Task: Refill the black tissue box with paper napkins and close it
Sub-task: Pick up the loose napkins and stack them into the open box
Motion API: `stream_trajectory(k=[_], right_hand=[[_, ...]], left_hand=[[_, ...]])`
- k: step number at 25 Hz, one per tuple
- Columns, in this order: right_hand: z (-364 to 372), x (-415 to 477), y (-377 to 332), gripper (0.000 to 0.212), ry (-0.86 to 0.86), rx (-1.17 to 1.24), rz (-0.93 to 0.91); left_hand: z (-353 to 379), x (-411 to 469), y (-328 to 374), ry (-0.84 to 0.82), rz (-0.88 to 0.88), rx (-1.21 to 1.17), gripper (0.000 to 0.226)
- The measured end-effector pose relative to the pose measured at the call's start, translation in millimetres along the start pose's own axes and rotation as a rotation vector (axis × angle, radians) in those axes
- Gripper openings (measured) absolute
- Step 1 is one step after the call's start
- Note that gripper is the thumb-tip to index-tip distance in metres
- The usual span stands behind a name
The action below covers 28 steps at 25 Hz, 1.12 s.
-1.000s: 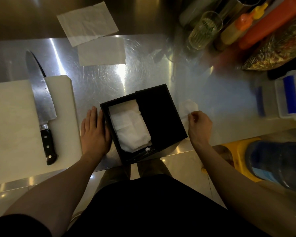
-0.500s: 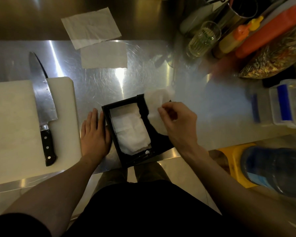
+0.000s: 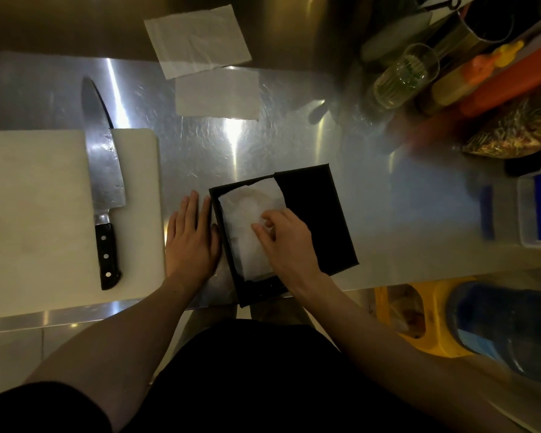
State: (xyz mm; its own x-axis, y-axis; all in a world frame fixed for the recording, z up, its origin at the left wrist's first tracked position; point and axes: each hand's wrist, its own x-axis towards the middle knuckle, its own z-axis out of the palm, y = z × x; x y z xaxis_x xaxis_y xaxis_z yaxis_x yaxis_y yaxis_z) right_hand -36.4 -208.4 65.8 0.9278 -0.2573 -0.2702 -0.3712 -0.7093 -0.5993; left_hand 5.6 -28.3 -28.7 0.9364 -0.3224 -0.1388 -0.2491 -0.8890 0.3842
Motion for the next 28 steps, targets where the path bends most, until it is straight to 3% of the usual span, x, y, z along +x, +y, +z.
stream_trajectory(k=[2, 7, 10, 18, 22, 28], right_hand=[[6.0, -0.3, -2.0, 0.034, -0.057, -0.093, -0.024], [20.4, 1.0, -4.5, 0.035, 0.158, -0.358, -0.362], [32.2, 7.0, 4.8, 0.054, 0.012, -0.503, -0.395], [50.0, 10.5, 20.3, 0.066, -0.264, -0.585, -0.312], [41.8, 11.6, 10.1, 0.054, -0.133, -0.466, -0.349], [3.8, 55.2, -12.7, 0.036, 0.211, -0.21, -0.614]], left_hand=[[1.1, 0.9, -0.9, 0.0, -0.009, -0.005, 0.059], [3.7, 1.5, -2.4, -0.009, -0.015, -0.004, 0.06], [3.3, 1.2, -2.3, -0.015, -0.007, 0.001, 0.06], [-1.3, 0.1, 0.4, -0.01, -0.003, -0.01, 0.06], [-2.4, 0.6, 0.2, -0.011, -0.007, -0.007, 0.061], [-1.8, 0.6, 0.7, -0.012, -0.005, 0.012, 0.061]])
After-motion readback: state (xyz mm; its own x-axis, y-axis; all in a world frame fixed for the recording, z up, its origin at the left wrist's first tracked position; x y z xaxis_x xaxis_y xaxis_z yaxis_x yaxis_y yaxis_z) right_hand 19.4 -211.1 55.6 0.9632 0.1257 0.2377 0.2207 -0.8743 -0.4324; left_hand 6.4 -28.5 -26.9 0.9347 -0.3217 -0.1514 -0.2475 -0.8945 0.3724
